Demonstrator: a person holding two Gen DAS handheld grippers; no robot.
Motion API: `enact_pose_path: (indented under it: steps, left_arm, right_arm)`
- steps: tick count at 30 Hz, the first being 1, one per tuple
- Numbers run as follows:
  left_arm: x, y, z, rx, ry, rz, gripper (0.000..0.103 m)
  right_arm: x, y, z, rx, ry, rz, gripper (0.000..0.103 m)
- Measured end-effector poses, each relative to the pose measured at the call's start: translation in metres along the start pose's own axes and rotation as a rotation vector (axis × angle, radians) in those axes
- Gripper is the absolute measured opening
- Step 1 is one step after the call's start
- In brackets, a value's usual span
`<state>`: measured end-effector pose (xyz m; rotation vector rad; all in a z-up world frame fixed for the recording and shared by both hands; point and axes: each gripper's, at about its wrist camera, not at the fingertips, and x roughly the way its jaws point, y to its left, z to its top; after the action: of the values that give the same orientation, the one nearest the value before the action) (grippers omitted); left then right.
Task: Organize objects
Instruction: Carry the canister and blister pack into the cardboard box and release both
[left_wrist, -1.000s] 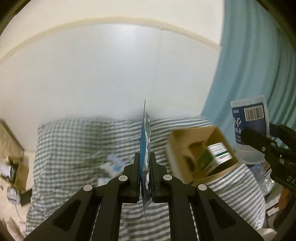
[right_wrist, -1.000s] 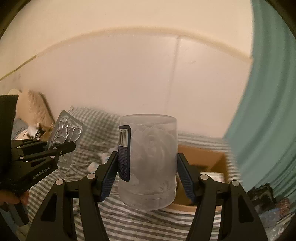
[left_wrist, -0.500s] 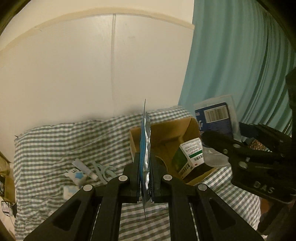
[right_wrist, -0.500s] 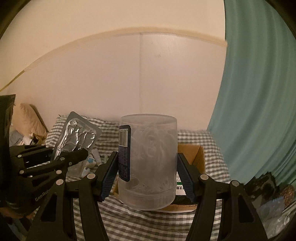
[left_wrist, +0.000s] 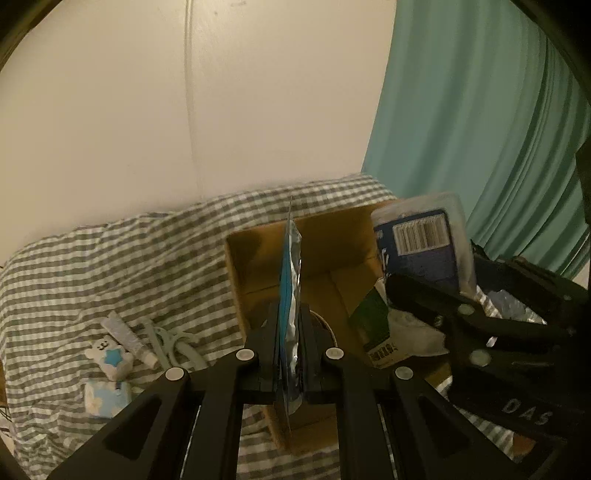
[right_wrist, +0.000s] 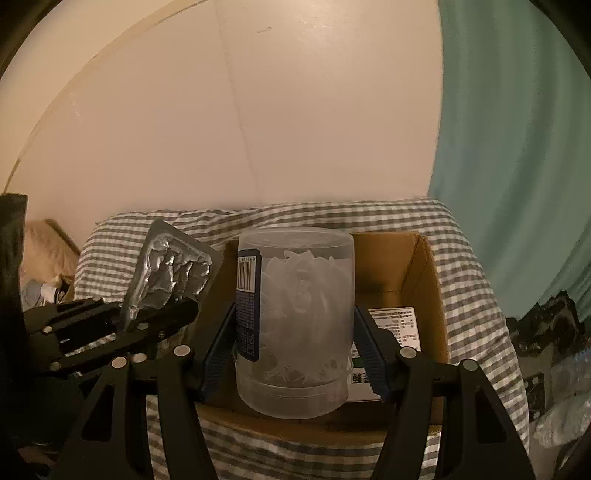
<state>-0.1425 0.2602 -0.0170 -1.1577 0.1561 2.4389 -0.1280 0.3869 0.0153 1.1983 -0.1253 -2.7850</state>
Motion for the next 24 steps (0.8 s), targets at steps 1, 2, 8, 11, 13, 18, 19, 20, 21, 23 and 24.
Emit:
enact_pose_path:
  steps: [1, 2, 8, 11, 13, 18, 19, 20, 21, 23, 24]
  left_arm:
    - [0.006, 0.001, -0.001, 0.001, 0.005, 0.002, 0.008]
    - [0.010, 0.001, -0.003, 0.002, 0.013, 0.006, 0.008]
    - [0.017, 0.001, -0.008, 0.022, 0.039, -0.002, 0.032]
    - [0.006, 0.000, -0.009, 0.028, 0.023, 0.001, 0.067]
    - [-0.002, 0.003, -0.011, 0.022, 0.021, -0.005, 0.068]
    - [-0.027, 0.024, -0.018, 0.009, 0.005, 0.038, 0.077]
    - [-0.036, 0.030, -0.020, 0.009, -0.007, 0.055, 0.080]
    - [-0.046, 0.039, -0.022, 0.008, -0.022, 0.072, 0.082]
    - [-0.055, 0.047, -0.025, 0.007, -0.034, 0.085, 0.087]
    - [-0.072, 0.062, -0.027, -0.003, -0.053, 0.102, 0.092]
    - [-0.083, 0.075, -0.030, -0.014, -0.065, 0.118, 0.093]
  right_arm:
    - [0.001, -0.001, 0.000, 0.004, -0.001, 0.000, 0.062]
    - [0.003, -0.005, -0.001, 0.016, 0.000, 0.007, 0.062]
    - [0.005, -0.009, -0.004, 0.055, 0.001, 0.013, 0.062]
    - [-0.008, -0.010, -0.006, 0.068, -0.033, 0.023, 0.072]
    - [-0.019, -0.008, -0.006, 0.067, -0.057, 0.021, 0.075]
    - [-0.040, 0.004, -0.012, 0.061, -0.078, 0.005, 0.077]
    - [-0.044, 0.007, -0.014, 0.060, -0.076, 0.002, 0.077]
    - [-0.048, 0.005, -0.016, 0.058, -0.076, 0.000, 0.077]
    - [-0.052, 0.009, -0.019, 0.051, -0.076, -0.006, 0.077]
    - [-0.062, 0.019, -0.023, 0.024, -0.080, -0.021, 0.077]
    - [-0.066, 0.024, -0.025, 0.010, -0.083, -0.030, 0.077]
